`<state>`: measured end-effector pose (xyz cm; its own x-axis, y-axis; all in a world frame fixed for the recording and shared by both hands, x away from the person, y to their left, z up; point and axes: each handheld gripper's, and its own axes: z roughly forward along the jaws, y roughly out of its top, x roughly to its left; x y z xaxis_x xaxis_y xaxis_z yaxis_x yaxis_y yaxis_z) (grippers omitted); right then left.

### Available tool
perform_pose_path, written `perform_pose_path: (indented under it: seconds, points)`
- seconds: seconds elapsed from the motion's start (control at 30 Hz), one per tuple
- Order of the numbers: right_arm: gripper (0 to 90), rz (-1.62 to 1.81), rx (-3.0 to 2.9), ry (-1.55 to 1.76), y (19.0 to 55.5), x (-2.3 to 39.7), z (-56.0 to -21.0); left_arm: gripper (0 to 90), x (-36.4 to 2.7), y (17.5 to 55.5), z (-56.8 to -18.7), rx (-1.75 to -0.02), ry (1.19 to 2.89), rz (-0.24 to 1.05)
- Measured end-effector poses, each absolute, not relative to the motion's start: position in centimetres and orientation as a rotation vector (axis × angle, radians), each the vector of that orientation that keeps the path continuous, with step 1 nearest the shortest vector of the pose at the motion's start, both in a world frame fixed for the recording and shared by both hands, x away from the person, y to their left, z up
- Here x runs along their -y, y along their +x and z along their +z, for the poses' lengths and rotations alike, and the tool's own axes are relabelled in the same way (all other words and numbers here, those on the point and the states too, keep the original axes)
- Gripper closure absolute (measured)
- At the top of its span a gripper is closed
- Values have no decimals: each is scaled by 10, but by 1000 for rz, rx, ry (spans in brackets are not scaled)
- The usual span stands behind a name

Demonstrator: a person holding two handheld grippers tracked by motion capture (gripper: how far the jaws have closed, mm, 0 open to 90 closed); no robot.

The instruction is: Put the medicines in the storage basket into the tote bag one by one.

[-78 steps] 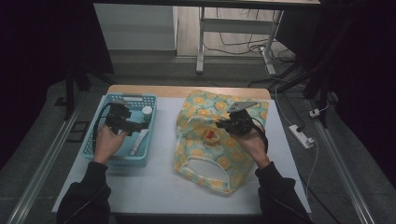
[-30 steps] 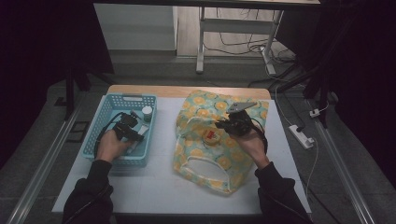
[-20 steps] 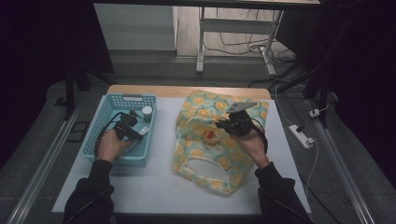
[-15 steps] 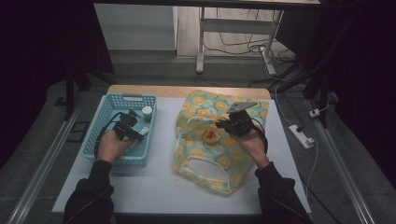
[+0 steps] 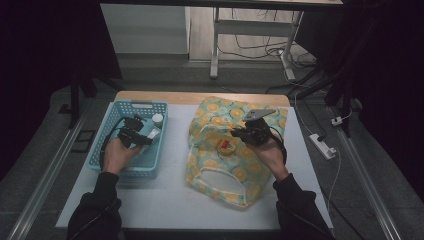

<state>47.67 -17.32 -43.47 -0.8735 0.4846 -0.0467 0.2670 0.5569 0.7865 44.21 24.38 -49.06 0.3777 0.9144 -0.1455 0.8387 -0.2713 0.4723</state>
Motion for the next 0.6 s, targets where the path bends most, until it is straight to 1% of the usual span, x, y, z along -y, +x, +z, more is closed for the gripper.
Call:
perform_pose_path:
  seconds: [0.27, 0.6]
  points:
    - [895, 1224, -2532, 625, 476, 174, -433, 714, -249, 436, -468, -1448, 2088, 269]
    - [895, 1242, -2520, 620, 475, 175, -430, 714, -240, 428, -443, -1378, 2074, 259]
